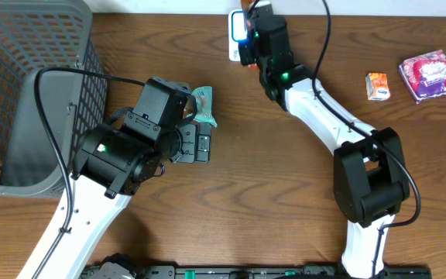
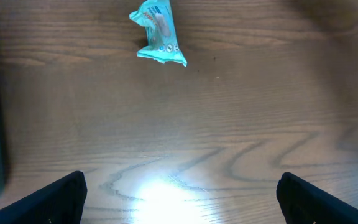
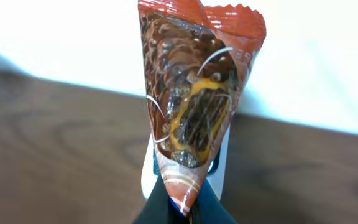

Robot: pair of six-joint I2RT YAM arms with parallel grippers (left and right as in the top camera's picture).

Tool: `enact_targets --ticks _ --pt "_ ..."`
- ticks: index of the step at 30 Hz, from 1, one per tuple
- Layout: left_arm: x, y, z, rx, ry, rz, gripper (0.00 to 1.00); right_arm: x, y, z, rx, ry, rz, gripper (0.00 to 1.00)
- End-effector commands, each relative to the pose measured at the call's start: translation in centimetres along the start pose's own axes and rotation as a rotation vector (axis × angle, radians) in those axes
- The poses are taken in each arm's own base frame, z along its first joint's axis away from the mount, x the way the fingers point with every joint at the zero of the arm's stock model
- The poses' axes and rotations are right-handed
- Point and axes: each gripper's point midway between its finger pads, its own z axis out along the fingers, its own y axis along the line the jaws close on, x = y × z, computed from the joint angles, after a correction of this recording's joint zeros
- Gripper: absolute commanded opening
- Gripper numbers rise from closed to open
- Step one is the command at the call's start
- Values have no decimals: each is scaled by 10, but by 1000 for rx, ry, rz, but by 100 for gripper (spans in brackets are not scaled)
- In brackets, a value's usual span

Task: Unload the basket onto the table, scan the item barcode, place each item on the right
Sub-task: 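Hold the wafer bar under the scanner with the right gripper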

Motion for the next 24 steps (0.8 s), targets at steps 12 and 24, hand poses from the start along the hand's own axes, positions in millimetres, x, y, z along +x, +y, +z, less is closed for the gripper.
enact_targets --ticks 12,24 --pt "0 0 -1 -3 -3 2 98 23 -13 62 -36 103 100 1" --pt "0 0 -1 -3 -3 2 98 3 -121 19 240 237 157 1"
